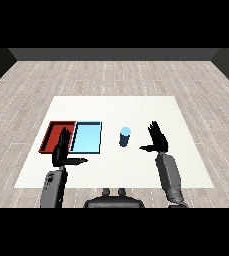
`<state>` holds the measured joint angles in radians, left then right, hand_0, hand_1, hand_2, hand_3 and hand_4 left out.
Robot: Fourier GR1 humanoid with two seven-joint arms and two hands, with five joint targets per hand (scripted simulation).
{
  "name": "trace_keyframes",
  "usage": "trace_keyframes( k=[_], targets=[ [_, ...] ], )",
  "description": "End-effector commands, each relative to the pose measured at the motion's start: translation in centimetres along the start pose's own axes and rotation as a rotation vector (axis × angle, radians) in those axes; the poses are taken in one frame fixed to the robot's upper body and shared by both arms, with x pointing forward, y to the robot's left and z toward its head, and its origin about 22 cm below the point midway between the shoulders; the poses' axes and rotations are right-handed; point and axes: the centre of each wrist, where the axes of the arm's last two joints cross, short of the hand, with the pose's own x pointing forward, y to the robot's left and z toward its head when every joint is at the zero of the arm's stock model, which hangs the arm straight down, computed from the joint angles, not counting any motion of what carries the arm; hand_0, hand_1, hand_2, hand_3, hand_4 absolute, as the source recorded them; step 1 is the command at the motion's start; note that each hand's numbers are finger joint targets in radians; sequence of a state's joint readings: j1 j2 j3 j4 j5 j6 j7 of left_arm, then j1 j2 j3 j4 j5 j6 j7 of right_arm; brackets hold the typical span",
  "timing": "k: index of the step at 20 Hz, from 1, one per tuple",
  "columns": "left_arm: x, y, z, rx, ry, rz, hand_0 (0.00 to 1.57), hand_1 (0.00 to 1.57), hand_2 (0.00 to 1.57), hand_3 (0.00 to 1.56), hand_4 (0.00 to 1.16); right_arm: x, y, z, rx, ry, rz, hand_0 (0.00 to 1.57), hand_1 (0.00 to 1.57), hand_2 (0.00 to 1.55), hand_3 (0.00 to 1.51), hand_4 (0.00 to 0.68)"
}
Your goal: Pick the blue can and put it in the blue box
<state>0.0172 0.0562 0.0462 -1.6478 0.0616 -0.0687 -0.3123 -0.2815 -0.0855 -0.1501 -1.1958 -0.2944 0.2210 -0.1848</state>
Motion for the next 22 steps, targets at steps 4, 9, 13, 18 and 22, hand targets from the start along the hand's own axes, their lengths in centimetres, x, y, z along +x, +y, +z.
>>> trace_keyframes(
  k=[4,9,13,18,22],
  targets=[
    [0.7,0.0,1.7,0.011,0.000,0.011,0.00,0.00,0.00,0.00,0.00,-3.8,1.8,-0.5,0.000,0.035,-0.045,0.00,0.00,0.00,0.00,0.000],
    [0.6,1.0,0.3,0.000,0.012,0.023,0.00,0.00,0.00,0.00,0.00,-2.4,4.5,-3.6,-0.015,0.045,-0.033,0.00,0.00,0.00,0.00,0.000],
    [-0.3,-0.6,1.3,0.006,0.008,0.009,0.00,0.00,0.00,0.00,0.00,-3.9,2.6,-1.0,0.016,0.071,-0.055,0.00,0.00,0.00,0.00,0.000],
    [0.6,1.1,0.4,-0.002,0.003,0.021,0.00,0.00,0.00,0.00,0.00,-4.6,3.5,-4.4,0.031,0.072,-0.062,0.00,0.00,0.00,0.00,0.000],
    [-0.1,-0.3,-0.4,-0.001,-0.003,0.009,0.00,0.00,0.00,0.00,0.00,-6.6,6.9,-4.6,0.045,0.121,0.024,0.00,0.00,0.00,0.00,0.000]
  ],
)
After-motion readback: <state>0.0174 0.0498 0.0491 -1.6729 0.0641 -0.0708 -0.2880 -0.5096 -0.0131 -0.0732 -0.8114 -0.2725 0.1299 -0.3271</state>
